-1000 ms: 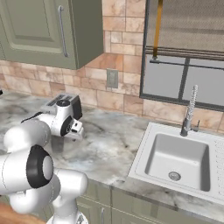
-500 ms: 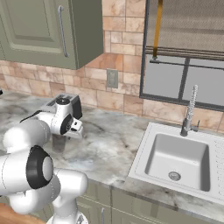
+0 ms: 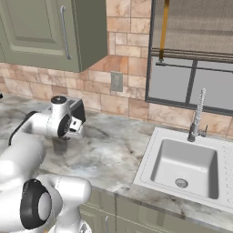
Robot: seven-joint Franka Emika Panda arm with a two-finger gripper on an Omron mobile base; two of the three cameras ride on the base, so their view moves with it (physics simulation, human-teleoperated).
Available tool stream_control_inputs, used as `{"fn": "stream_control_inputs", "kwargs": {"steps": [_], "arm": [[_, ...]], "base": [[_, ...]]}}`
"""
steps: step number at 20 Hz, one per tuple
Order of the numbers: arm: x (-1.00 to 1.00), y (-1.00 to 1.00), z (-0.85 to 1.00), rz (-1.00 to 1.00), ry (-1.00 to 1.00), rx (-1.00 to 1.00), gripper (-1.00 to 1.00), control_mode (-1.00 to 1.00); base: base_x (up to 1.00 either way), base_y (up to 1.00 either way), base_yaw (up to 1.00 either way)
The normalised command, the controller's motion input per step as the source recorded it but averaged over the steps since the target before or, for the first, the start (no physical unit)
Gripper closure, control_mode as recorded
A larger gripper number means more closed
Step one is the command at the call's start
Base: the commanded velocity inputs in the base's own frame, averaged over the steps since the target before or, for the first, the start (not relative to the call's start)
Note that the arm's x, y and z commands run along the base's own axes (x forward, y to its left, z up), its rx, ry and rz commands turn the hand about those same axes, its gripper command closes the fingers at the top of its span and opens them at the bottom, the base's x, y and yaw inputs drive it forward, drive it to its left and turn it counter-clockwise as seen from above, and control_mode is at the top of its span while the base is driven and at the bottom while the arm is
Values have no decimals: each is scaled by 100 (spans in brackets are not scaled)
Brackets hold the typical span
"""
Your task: Move the glass cup from next to the sink to the open cabinet. Then, move the bowl with the cucumber to the fridge to clear the area for faucet cleaning.
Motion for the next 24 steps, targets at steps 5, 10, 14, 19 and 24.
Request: {"fn": "stream_control_inputs", "kwargs": {"steps": [5,10,14,19,24], "arm": [[-61,-7,95,-3,-27,1,100,-100],[-75,-24,80,-8,-25,8,100,-100],[-43,-4,25,-8,-7,6,100,100],[0,0,0,0,0,0,100,100],[0,0,0,0,0,0,100,100]], "base": [[0,0,0],[0,0,0],[-48,-14,-24],[-72,-3,-73],[-59,0,-82]]}}
